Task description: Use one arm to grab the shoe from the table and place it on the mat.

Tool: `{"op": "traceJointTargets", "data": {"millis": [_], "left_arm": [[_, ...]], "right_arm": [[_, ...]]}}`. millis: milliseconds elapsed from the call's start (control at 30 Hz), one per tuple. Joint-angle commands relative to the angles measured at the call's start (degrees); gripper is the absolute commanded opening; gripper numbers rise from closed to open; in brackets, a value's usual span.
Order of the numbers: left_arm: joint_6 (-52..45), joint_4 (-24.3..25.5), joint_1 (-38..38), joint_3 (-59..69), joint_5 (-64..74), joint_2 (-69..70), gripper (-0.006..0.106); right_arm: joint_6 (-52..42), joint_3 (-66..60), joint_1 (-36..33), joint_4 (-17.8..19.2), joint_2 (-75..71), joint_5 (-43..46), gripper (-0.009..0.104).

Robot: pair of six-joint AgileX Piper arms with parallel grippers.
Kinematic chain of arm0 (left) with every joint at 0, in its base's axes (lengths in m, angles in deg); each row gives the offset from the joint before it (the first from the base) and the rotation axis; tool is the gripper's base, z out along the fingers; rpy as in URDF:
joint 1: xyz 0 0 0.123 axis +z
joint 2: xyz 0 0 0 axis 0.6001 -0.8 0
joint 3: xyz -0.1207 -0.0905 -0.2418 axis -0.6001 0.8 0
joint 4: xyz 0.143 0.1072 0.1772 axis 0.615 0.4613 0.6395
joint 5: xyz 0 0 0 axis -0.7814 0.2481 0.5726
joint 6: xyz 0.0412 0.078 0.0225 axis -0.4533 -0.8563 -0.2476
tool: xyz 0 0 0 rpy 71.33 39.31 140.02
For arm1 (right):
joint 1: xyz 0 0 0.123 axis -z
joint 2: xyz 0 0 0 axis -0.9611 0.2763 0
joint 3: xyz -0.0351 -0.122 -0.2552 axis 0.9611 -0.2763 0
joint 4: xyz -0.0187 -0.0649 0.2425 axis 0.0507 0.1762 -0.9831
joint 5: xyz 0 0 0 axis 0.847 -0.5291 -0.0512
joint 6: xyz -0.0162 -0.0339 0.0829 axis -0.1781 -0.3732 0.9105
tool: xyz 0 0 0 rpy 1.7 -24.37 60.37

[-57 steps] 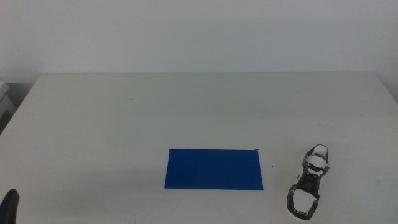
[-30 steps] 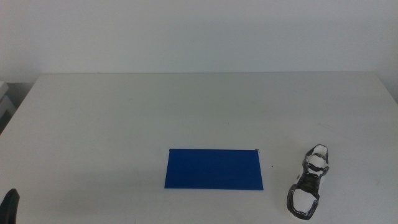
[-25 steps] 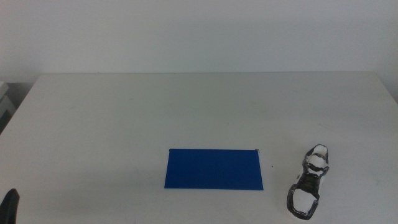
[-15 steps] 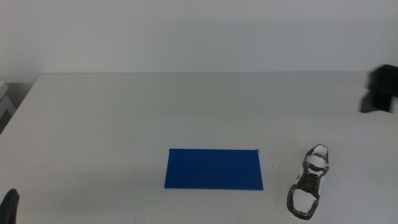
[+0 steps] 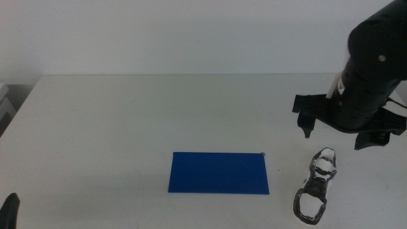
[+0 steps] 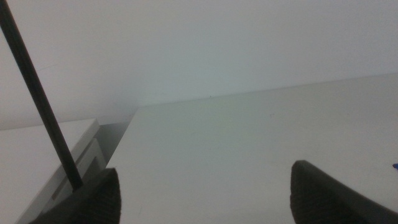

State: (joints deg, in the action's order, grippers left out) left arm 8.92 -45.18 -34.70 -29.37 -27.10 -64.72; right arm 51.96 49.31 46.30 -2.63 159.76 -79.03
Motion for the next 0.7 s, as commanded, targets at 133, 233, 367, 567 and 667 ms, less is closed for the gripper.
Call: {"op": "traceJointTargets", "data": {"millis": [133,233,367,567,667], "left_arm": [[0.34,-0.49,-0.29,0.29,-4.65,0.36,0.094],[0.34,-0.49,-0.29,0.29,-4.65,0.36,0.094],[0.34,-0.49,-0.29,0.29,-4.65,0.36,0.094],[0.34,-0.49,-0.29,0.29,-4.65,0.36,0.094],[0.34,-0.49,-0.29,0.29,-4.65,0.36,0.094]], "right_arm": [[2.53,1.81,-0.03,1.82,1.03,-0.14,0.092],[4.9,1.74,0.01,1.77,1.9,0.41,0.092],[6.37,0.56,0.01,2.84,2.66,0.97,0.092],[10.05,-6.25,0.93,1.43,2.66,6.75,0.092],[12.2,-8.7,1.66,1.3,2.64,9.16,0.092]]}}
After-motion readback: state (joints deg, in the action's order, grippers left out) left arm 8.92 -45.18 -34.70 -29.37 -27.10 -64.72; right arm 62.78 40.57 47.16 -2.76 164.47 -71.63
